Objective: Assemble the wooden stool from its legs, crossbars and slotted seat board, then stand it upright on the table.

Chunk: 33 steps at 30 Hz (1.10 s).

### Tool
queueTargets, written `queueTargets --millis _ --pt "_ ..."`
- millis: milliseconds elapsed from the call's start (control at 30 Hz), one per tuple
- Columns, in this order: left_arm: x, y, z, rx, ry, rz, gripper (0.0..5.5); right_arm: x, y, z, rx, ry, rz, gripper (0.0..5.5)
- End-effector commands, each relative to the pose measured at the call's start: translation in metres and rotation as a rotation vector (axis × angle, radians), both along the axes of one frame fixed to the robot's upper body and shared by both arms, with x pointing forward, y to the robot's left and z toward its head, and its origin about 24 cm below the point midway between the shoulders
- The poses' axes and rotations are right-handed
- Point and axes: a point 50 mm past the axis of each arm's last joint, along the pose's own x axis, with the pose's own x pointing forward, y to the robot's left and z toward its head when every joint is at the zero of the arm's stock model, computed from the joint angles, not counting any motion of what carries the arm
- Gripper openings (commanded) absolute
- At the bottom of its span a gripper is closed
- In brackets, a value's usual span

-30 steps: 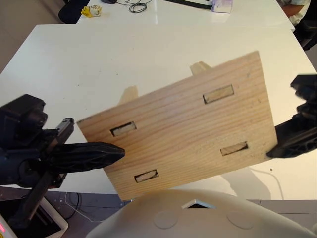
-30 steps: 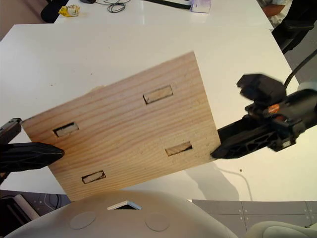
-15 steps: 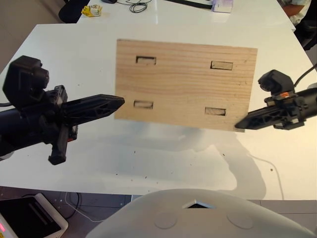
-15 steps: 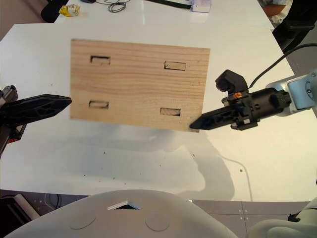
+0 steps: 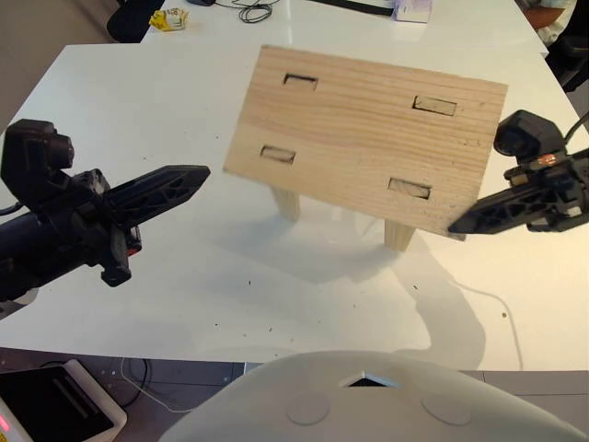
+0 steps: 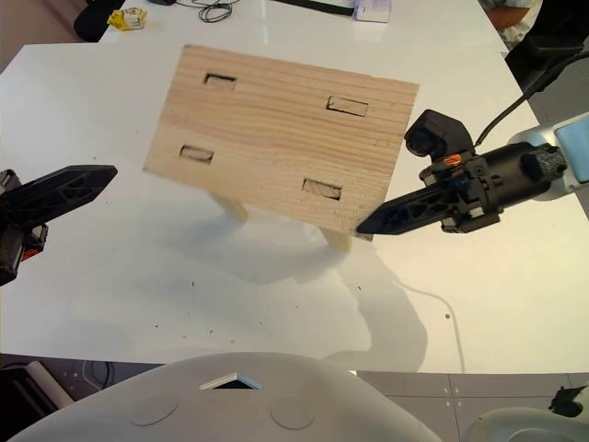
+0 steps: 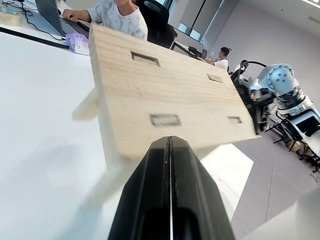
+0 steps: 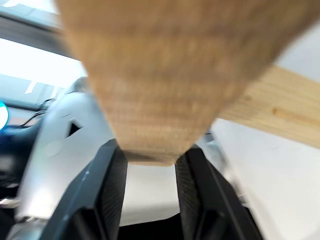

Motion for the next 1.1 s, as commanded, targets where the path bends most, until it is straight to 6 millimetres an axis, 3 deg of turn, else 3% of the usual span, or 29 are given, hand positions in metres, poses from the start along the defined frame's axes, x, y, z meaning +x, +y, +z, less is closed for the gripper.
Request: queueTargets --millis 33,167,333,433,767,833,967,1033,1100 --pt "-0.004 -0.008 -0.002 -0.011 -0.006 -0.042 0.00 0.015 0.004 0.010 0.048 -0.060 -0.022 1.32" --pt "-0.005 -0.012 0.000 -0.012 -0.011 -0.092 0.00 0.031 -0.001 -0.015 -0.070 -0.057 -0.132 1.32" --pt "0.001 -0.007 0.005 -0.002 -0.018 -0.113 0.00 0.027 -0.005 -0.025 -0.080 -0.022 -0.157 1.32" --pt "0.002 -0.005 0.006 0.000 -0.012 -0.127 0.00 0.030 -0.011 -0.030 -0.116 -0.012 -0.205 1.95" --pt "-0.004 -0.007 -0.001 -0.027 0.004 -0.111 0.00 0.038 -0.008 -0.021 -0.074 -0.060 -0.238 3.61" --pt "-0.006 -0.013 -0.009 -0.014 -0.001 -0.066 0.00 0.033 -0.004 -0.028 -0.103 -0.195 -0.228 3.61" --pt "-0.011 -0.023 -0.046 0.067 -0.073 0.031 0.00 0.018 0.000 -0.051 -0.090 -0.406 -0.291 3.61" --pt "-0.015 -0.029 -0.066 0.093 -0.117 0.109 0.00 -0.001 0.001 -0.067 -0.069 -0.495 -0.329 3.61" --pt "-0.016 -0.031 -0.074 0.070 -0.181 0.198 0.00 -0.022 0.005 -0.079 -0.077 -0.596 -0.366 3.61"
